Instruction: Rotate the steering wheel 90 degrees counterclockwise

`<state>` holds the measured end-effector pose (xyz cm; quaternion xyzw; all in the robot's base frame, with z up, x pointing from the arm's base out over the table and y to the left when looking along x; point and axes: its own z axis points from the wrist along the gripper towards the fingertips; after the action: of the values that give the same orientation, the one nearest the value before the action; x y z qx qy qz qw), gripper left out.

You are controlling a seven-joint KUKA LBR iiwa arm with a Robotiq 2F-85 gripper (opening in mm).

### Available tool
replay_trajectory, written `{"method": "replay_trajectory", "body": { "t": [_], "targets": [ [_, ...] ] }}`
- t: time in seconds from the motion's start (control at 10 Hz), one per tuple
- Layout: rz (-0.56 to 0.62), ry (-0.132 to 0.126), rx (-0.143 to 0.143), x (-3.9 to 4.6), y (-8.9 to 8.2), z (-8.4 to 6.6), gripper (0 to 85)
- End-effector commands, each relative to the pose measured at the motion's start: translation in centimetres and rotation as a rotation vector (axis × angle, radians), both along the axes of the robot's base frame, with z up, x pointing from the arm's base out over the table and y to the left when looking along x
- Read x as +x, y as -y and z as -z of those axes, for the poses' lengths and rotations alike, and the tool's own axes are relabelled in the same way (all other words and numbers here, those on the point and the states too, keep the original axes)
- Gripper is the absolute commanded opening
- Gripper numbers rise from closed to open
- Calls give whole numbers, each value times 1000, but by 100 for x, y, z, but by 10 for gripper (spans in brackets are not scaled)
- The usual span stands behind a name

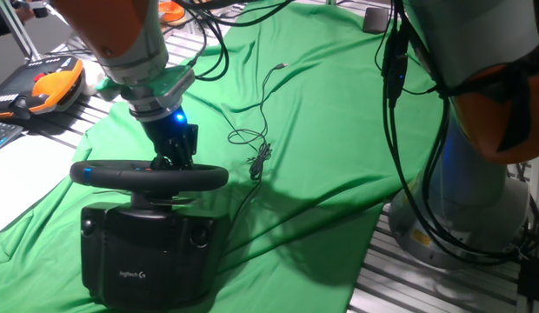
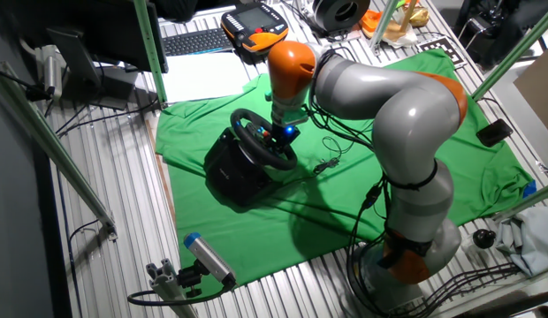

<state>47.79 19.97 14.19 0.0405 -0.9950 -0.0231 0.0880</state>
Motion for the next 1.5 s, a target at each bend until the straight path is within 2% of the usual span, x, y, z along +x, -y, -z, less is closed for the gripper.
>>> {"method": "replay_trajectory", "body": {
  "t": [0.0, 0.2, 0.4, 0.5, 0.7, 1.0, 1.4],
  "targets": [
    [-1, -1, 5, 17, 2, -10, 0],
    [-4, 0, 7, 35, 8, -10, 0],
    [-32, 12, -22, 21, 74, 30, 0],
    [-40, 8, -8, 13, 142, 70, 0],
    [-39, 8, -7, 13, 155, 80, 0],
    [-29, 20, 4, 67, 93, 139, 0],
    [-29, 12, 10, 180, 53, 109, 0]
  ]
}}
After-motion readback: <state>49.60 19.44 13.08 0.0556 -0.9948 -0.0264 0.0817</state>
